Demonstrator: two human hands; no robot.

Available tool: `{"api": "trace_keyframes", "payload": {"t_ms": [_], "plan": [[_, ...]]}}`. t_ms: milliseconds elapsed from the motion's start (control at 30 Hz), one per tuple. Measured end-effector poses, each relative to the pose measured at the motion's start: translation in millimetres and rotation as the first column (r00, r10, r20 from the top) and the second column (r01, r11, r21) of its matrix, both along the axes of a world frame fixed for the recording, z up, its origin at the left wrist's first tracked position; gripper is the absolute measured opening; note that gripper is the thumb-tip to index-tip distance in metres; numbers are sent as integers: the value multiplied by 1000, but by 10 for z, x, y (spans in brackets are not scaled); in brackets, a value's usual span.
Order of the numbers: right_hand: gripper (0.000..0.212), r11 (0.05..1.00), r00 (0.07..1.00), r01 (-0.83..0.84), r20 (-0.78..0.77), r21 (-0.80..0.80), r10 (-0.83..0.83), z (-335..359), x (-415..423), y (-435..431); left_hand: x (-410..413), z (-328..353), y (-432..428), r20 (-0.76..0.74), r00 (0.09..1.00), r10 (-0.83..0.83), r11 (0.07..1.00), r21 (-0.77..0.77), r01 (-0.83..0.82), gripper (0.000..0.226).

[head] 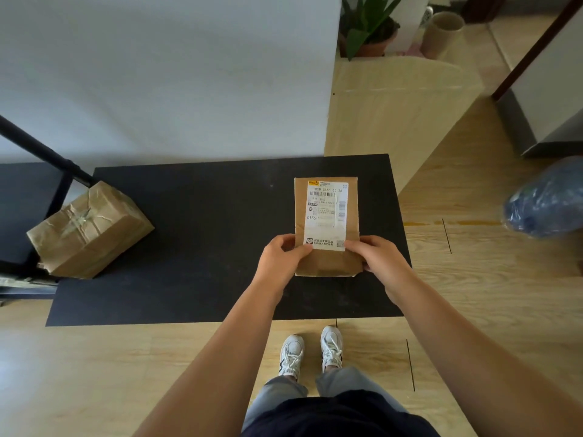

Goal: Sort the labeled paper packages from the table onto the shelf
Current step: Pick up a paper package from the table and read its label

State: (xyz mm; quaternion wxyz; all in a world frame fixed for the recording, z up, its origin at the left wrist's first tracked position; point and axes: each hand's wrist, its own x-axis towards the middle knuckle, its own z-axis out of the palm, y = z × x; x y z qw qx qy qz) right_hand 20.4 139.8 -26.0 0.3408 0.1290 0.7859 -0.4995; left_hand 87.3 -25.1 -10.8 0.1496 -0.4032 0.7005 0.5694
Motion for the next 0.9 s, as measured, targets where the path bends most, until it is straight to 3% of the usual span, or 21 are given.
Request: {"api": "trace_keyframes", "payload": {"t_ms": [133,267,433,533,667,900], "plan": [[44,996,997,-13,-79,-92,6,345,-23,-24,8,336,-42,-91,983,162,983,100,-153,60],[43,986,982,-71,-182,-151,43,708,-2,-6,45,678,-72,-163,964,212,970,156,-186,47],[40,963,965,-104,-261,-250,36,1083,41,91,168,1040,-74,-327,921,213,977,86,-195,45],[41,937,960,-119,-278,-327,25,1243,104,119,237,1241,-110,-421,885,199,980,74,-185,42],[34,906,951,-122,-309,-405,-10,1347,178,129,300,1386,-226,-516,843,154,986,133,-99,58],[40,886,918,-179,-398,-427,-7,1448,256,150,369,1445,-361,-623,779,72,992,127,10,63]]}}
